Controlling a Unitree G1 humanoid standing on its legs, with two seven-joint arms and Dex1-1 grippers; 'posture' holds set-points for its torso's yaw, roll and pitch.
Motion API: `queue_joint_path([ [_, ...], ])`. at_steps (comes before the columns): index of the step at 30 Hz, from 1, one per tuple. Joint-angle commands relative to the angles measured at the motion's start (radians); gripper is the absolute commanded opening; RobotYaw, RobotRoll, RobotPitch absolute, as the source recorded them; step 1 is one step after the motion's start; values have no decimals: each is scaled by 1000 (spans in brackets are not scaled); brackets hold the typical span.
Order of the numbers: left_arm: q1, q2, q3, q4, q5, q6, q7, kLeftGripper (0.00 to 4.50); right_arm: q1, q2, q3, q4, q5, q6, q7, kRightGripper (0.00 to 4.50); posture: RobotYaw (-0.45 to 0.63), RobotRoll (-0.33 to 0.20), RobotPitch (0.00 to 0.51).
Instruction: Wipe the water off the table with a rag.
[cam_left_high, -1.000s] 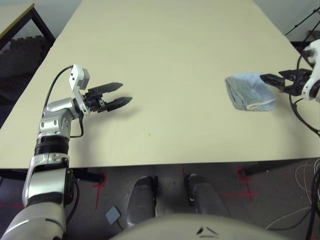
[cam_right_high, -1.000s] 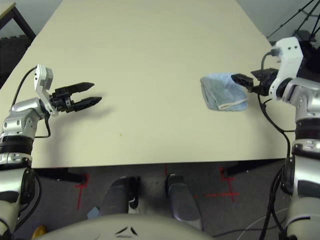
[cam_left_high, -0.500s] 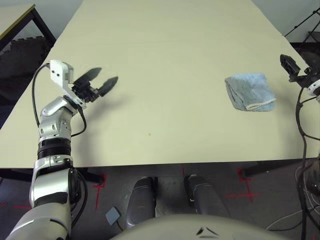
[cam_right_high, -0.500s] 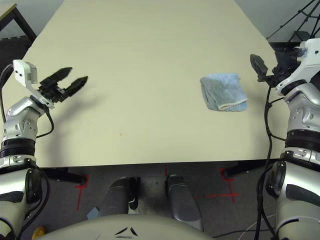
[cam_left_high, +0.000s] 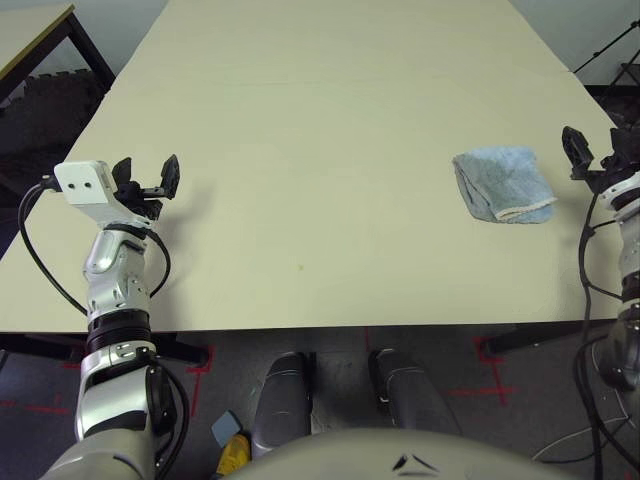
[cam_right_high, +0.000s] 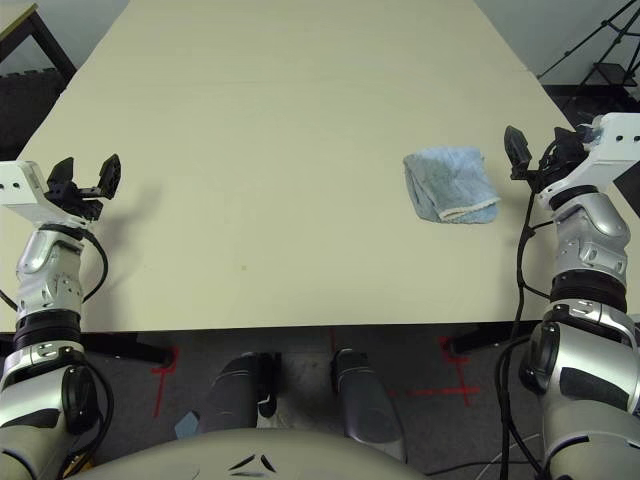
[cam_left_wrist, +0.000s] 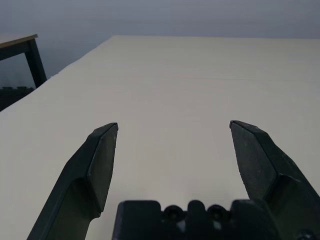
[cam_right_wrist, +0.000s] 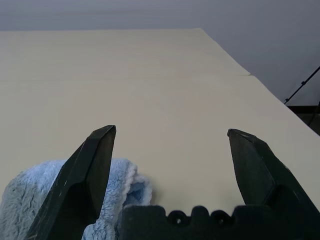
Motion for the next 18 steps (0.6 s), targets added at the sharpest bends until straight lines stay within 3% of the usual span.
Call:
queue_joint_path([
  [1,16,7,16,-5,12,-19,28,4500,-4,5,-8,22,7,-19,4,4456,-53,0,197],
  [18,-45,31,0,86,18,-53,8,4500,-7,-3,-14,39,8,-41,-10,4456,-72,0,183],
])
